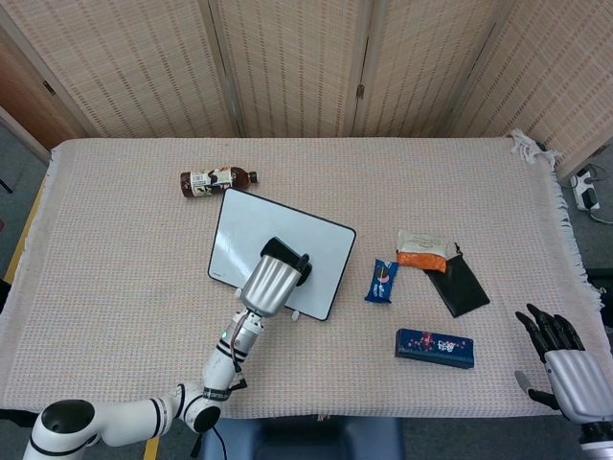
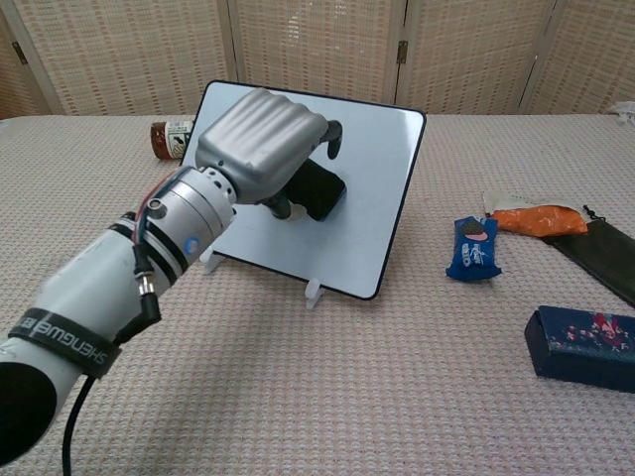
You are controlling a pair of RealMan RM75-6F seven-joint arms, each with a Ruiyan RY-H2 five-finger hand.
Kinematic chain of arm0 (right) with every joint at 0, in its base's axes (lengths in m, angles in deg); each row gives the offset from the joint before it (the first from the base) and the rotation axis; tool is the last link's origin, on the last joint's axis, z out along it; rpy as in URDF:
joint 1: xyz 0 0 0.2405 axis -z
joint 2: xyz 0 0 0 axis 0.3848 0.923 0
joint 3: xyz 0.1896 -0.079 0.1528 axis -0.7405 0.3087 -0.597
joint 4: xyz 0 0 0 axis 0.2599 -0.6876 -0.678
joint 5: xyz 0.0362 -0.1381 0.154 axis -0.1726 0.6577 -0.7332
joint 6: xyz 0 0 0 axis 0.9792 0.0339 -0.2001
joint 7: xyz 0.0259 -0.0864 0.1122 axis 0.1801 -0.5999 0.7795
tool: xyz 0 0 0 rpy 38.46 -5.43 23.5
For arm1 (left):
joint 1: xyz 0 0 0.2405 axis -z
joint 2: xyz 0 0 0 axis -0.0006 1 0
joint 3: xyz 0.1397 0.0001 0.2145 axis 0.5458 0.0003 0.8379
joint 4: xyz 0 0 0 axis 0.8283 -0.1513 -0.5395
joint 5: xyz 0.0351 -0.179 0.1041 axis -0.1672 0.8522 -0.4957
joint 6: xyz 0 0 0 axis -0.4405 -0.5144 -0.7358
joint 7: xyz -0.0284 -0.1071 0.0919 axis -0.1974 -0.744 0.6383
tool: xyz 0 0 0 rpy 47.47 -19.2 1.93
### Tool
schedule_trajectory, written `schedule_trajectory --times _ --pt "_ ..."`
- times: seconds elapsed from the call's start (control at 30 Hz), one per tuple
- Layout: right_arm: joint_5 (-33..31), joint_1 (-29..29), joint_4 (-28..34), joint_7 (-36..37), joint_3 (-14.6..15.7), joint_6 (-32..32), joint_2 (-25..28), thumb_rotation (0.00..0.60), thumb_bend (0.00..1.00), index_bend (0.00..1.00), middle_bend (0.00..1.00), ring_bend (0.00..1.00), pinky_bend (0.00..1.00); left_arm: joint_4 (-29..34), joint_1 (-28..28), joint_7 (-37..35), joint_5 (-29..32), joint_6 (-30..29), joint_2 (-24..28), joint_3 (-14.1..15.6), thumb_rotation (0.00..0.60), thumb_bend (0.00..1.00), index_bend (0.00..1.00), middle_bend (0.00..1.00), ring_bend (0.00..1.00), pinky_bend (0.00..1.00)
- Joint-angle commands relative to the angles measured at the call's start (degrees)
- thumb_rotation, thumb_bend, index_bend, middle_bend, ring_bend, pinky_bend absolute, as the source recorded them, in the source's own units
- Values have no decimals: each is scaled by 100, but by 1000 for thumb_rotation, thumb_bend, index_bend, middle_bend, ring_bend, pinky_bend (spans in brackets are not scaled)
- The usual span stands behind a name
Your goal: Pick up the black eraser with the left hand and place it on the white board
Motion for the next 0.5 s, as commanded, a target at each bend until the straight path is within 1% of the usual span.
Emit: schedule_trajectory --times 0.03,0.13,0.2,0.27,0.33,0.37,0.43,0.47,0.5 --pt "37 20 -7 0 11 -39 0 600 366 0 0 0 0 281 -101 143 -7 -134 145 64 600 210 375 1000 965 1000" --pt "64 32 -17 6 17 -66 1 600 366 0 0 0 0 733 -295 337 40 -288 393 146 600 206 350 1000 953 1000" --pt "109 42 -23 -12 30 -90 -1 600 366 0 0 0 0 1285 -544 482 92 -477 716 249 600 206 321 1000 923 1000" --pt "168 53 -30 -35 50 -117 -10 600 366 0 0 0 0 1895 -876 527 78 -743 1142 441 600 206 290 995 838 994" --pt "222 59 -38 -70 70 -127 -25 600 366 0 0 0 0 2476 -1221 513 129 -970 1573 652 600 208 264 913 725 929" --pt "259 56 -39 -101 87 -118 -36 600 366 0 0 0 0 2892 -1467 450 202 -1098 1897 813 600 209 244 822 645 843" --pt "320 53 -45 -157 113 -104 -61 600 366 0 0 0 0 3521 -1833 257 346 -1248 2428 1074 600 211 190 607 464 601" --pt "363 48 -49 -201 134 -88 -81 600 366 0 0 0 0 3884 -2076 76 402 -1352 2805 1278 600 212 147 487 362 456" --pt "400 44 -53 -233 148 -79 -100 600 367 0 0 0 0 4079 -2262 -72 394 -1478 3063 1424 600 213 108 399 289 353"
